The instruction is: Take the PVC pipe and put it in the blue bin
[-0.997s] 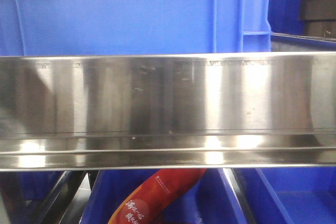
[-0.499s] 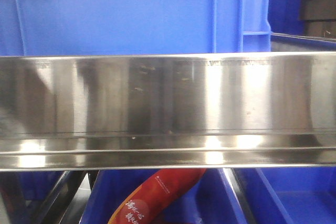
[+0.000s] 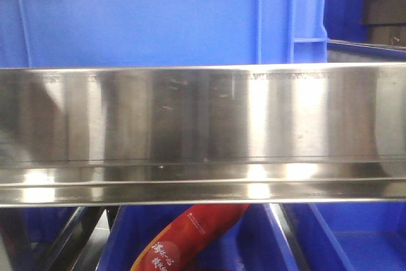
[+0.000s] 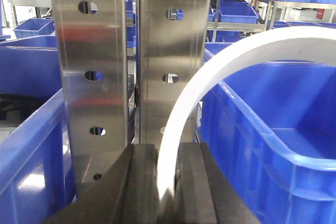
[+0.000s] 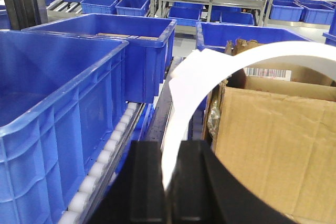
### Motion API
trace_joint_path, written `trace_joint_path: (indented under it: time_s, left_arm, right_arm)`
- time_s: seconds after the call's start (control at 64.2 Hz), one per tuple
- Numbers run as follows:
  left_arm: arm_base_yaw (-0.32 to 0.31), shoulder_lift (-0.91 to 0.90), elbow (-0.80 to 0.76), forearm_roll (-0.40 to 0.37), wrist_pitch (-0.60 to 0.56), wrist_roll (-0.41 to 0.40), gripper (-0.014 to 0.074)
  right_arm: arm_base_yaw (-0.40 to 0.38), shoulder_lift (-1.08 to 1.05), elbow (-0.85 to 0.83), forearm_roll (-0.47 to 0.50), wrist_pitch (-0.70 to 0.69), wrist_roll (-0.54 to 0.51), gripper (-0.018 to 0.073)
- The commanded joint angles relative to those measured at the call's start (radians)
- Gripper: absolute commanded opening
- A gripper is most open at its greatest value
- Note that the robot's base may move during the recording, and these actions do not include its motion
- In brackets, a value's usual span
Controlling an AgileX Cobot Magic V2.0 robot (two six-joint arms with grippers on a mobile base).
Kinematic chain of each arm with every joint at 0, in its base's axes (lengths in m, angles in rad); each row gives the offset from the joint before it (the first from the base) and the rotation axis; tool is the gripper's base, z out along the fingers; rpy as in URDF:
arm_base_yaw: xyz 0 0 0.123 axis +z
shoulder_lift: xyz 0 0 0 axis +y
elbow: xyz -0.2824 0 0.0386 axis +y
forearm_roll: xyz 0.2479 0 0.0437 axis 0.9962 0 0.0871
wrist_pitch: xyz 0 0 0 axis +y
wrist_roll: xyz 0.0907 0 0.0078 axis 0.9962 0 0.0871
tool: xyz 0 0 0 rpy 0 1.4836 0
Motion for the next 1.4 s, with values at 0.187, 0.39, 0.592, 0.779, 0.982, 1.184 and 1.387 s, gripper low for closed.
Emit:
trace_joint_path:
  time_s: [0.187,0.39,0.592,0.779,0.982,1.184,1.387]
  left_arm:
    - [0.000,-0.005,-0.001,-0.045,-0.031,-0.006,-0.0111]
    - [0.000,-0.005,-0.036,-0.055,-0.004,0.006,-0.0111]
    - [-0.050,-0.005,-0.084,-0.123,0.007,0.087,-0.0111]
    - [-0.151,0.013,-0.119,-0.145,-0.002,0.129,-0.0111]
    - [-0.244,0.121,-0.192,-0.145,-0.042,0.129,-0.0111]
    - [-0.303,0.272,-0.292,-0.130,-0.110,0.131,-0.0111]
    - [-0.362,0.438,-0.407,-0.114,-0.131,0.131,-0.0111]
  right_arm:
    - [0.001,-0.001,0.000,0.007,-0.057,-0.004,-0.0167]
    - [0.001,-0.001,0.000,0.013,-0.067,-0.004,-0.0167]
    - [0.001,-0.001,0.000,0.035,-0.072,-0.004,-0.0167]
    - [0.001,-0.001,0.000,0.045,-0.072,-0.004,-0.0167]
    - [0.001,-0.001,0.000,0.080,-0.072,-0.004,-0.0167]
    - [0.001,-0.001,0.000,0.085,-0.072,-0.004,-0.0167]
    - [0.001,0.001,0.000,0.099,-0.068,-0.004,-0.0167]
